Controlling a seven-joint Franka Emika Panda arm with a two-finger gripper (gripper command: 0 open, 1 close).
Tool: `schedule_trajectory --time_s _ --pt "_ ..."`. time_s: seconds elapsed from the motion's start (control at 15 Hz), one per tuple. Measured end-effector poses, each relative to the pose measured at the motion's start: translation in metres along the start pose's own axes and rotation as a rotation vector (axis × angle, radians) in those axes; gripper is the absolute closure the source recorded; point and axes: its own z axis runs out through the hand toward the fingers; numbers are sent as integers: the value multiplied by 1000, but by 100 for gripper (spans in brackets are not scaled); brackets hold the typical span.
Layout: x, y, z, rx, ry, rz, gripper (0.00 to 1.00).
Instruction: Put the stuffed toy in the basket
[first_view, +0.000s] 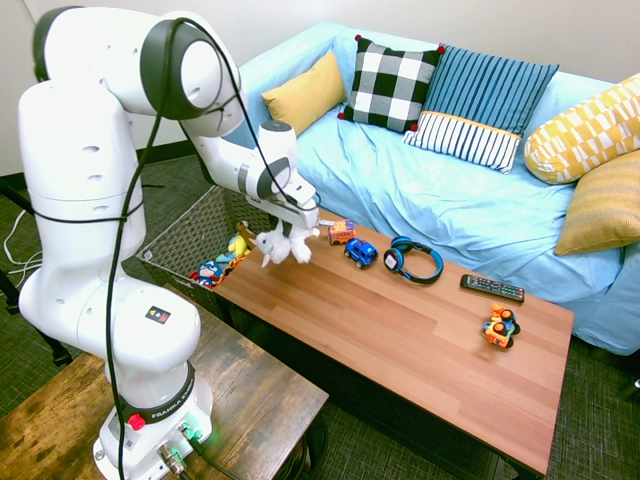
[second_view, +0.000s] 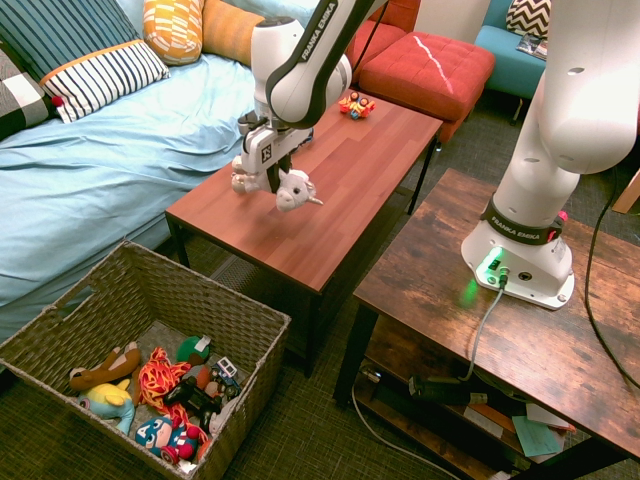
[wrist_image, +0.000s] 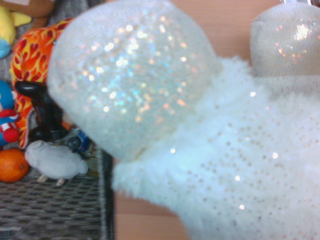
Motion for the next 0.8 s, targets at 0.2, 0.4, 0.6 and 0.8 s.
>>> schedule_trajectory --time_s 0.2,0.4,0.6,0.8 --pt "-55 -54 -28 -11 41 -94 100" --pt "-89 -93 -24 -21 46 -168 100" --pt "-99 -103 -9 17 41 -181 100" --pt "-130 -131 21 108 36 -205 100"
